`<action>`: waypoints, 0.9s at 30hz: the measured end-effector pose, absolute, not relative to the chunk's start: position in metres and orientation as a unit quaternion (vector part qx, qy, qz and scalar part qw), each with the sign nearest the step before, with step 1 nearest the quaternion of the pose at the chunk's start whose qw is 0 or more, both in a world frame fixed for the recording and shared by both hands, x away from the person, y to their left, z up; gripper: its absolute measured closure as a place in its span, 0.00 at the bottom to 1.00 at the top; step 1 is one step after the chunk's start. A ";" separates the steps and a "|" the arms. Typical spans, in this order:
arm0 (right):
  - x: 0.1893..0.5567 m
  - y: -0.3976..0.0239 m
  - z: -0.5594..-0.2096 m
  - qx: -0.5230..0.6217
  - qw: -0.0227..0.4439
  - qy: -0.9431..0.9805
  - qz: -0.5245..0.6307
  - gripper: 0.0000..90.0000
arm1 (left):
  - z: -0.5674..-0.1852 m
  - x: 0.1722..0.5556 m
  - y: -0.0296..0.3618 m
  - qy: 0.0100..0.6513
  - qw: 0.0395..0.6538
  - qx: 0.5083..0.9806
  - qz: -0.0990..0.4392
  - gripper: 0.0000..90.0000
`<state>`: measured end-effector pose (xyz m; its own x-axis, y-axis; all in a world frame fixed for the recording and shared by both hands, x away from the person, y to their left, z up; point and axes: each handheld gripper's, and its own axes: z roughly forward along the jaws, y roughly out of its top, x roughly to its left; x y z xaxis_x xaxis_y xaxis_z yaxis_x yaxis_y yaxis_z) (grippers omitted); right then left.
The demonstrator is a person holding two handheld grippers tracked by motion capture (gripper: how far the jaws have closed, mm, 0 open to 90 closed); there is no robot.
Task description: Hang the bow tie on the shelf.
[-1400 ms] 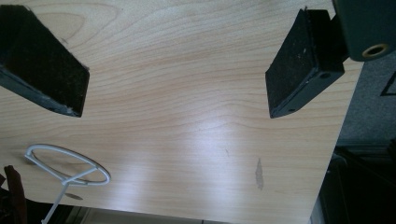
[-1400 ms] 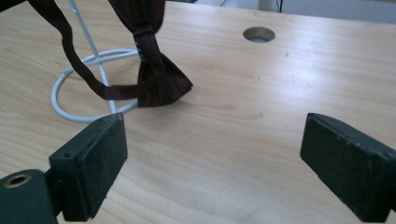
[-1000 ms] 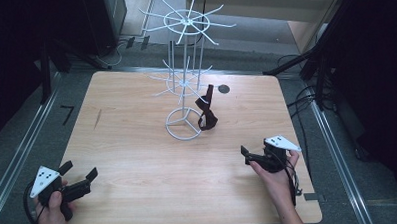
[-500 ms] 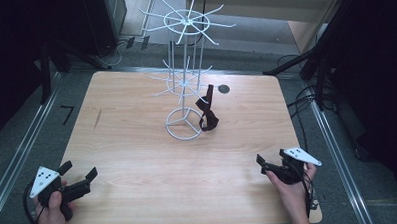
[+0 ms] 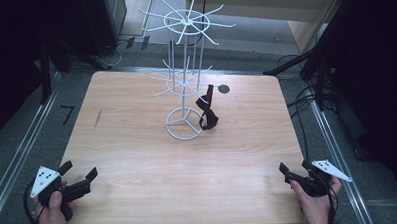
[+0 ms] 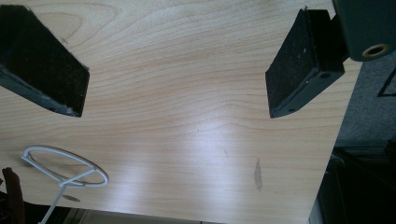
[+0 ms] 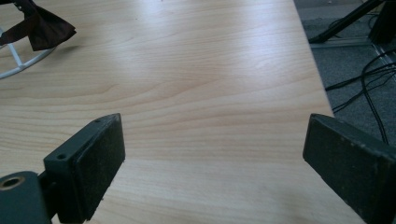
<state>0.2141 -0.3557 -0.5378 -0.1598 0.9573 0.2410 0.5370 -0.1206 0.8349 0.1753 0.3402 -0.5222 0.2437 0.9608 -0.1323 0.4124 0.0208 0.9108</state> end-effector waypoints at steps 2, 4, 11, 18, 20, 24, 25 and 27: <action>0.210 -0.360 -0.539 0.604 0.235 0.618 0.445 0.03 | -0.522 0.175 0.340 0.540 0.467 0.636 0.293 0.08; 0.206 -0.365 -0.538 0.606 0.232 0.612 0.452 0.03 | -0.522 0.176 0.340 0.541 0.466 0.635 0.294 0.08; 0.193 -0.379 -0.539 0.609 0.246 0.609 0.445 0.02 | -0.522 0.175 0.340 0.541 0.466 0.635 0.295 0.07; 0.183 -0.391 -0.544 0.622 0.242 0.596 0.445 0.02 | -0.522 0.175 0.340 0.542 0.468 0.633 0.294 0.08; 0.182 -0.393 -0.549 0.622 0.248 0.599 0.439 0.02 | -0.522 0.175 0.341 0.541 0.470 0.632 0.294 0.07; 0.182 -0.394 -0.550 0.623 0.254 0.595 0.440 0.01 | -0.522 0.175 0.341 0.542 0.470 0.632 0.293 0.07; 0.182 -0.394 -0.551 0.620 0.257 0.596 0.440 0.01 | -0.522 0.175 0.341 0.542 0.469 0.633 0.293 0.07; 0.182 -0.391 -0.551 0.621 0.254 0.599 0.437 0.01 | -0.522 0.175 0.341 0.542 0.467 0.634 0.293 0.07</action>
<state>0.1816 -0.3914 -0.5512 -0.0989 0.9662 0.2382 0.5215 -0.1535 0.8393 0.1751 0.3405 -0.5221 0.2415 0.9610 -0.1345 0.4132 0.0235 0.9103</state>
